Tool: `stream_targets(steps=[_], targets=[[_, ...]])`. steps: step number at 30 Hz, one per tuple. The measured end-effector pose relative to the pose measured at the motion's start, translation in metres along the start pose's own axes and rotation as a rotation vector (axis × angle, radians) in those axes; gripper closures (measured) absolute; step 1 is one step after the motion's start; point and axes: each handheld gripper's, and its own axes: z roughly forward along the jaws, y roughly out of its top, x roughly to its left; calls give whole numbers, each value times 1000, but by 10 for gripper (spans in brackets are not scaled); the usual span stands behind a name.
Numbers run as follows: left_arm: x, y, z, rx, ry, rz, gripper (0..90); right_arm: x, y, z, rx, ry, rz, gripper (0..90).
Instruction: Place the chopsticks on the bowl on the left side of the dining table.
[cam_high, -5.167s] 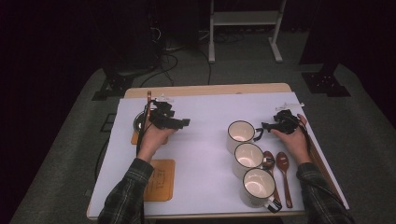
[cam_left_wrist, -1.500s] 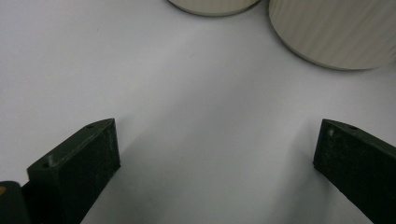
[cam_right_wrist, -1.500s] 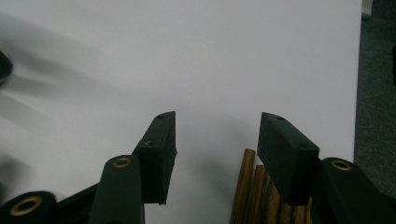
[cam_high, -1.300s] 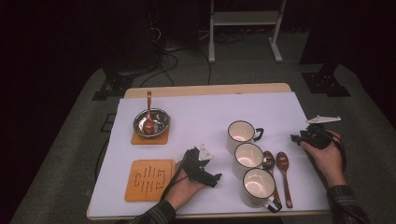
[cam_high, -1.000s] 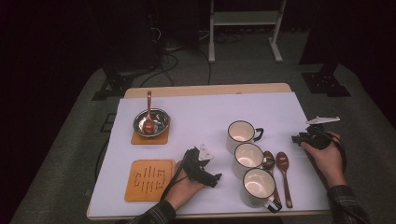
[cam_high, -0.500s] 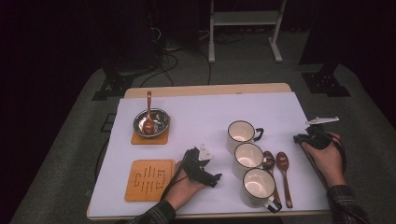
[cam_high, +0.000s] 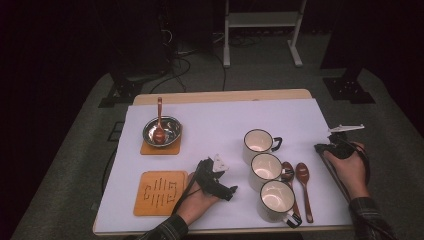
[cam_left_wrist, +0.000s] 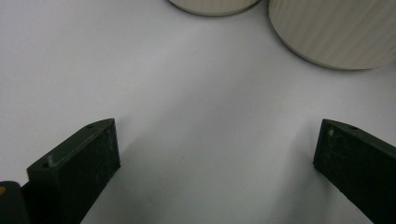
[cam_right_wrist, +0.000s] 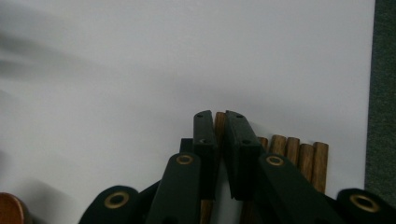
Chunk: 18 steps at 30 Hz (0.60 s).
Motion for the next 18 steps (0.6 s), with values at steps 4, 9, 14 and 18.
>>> stream_targets(steps=[4, 9, 14, 18], targets=[[0, 0, 0, 0, 0, 1, 0, 5, 4, 0, -10, 13, -7, 829], [0, 0, 0, 0, 0, 1, 0, 15, 11, 3, -14, 31, -30, 832], [0, 0, 0, 0, 0, 0, 0, 29, 20, 10, -18, 53, -63, 836], [0, 0, 0, -1, 0, 0, 0, 40, 28, 16, -16, 74, -87, 839]])
